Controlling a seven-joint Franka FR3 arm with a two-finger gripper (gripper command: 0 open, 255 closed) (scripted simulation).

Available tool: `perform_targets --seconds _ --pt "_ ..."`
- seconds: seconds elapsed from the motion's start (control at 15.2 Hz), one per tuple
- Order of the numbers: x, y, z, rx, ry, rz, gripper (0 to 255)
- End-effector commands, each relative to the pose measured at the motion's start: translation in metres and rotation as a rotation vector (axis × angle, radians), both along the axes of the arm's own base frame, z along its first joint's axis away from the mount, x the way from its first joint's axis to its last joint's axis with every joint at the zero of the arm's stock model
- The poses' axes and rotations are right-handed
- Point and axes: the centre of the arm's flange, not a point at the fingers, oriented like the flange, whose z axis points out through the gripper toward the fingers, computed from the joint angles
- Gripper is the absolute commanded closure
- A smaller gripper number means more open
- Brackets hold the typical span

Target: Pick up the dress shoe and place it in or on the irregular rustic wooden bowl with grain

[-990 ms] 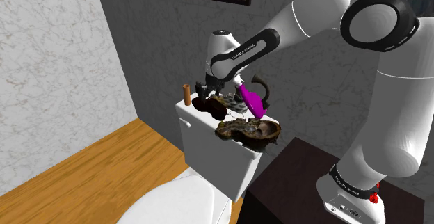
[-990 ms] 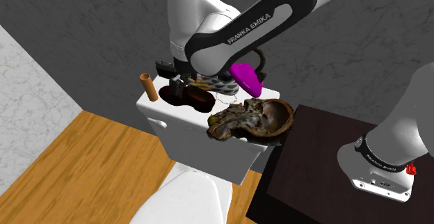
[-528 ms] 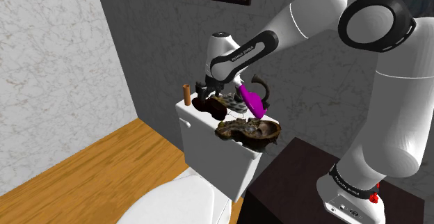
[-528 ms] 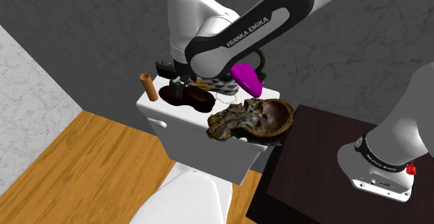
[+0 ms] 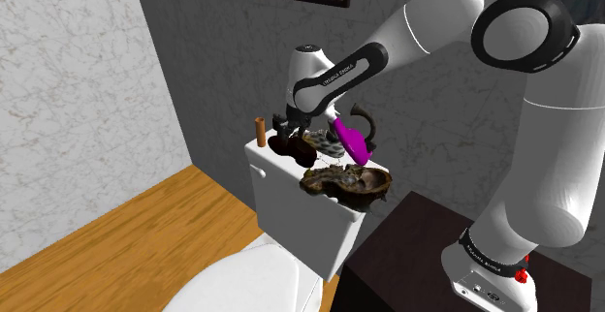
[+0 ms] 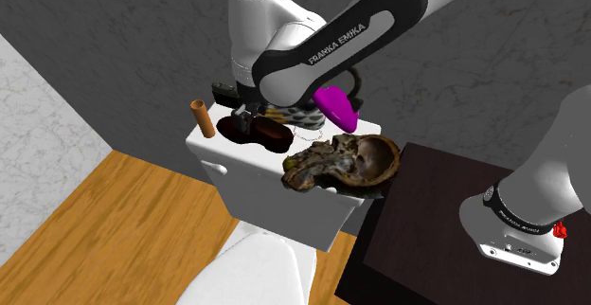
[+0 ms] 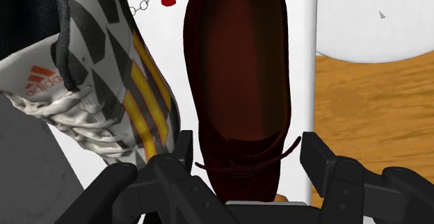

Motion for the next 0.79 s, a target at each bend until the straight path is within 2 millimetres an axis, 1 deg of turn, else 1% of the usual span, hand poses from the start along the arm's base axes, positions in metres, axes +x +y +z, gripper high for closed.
perform_targets --seconds 0.0,0.13,0.73 --pt "0.000 0.000 0.000 0.000 -0.001 0.000 255" --pt "0.000 0.000 0.000 0.000 -0.001 0.000 255" --pt "0.000 0.000 0.048 0.000 -0.001 0.000 255"
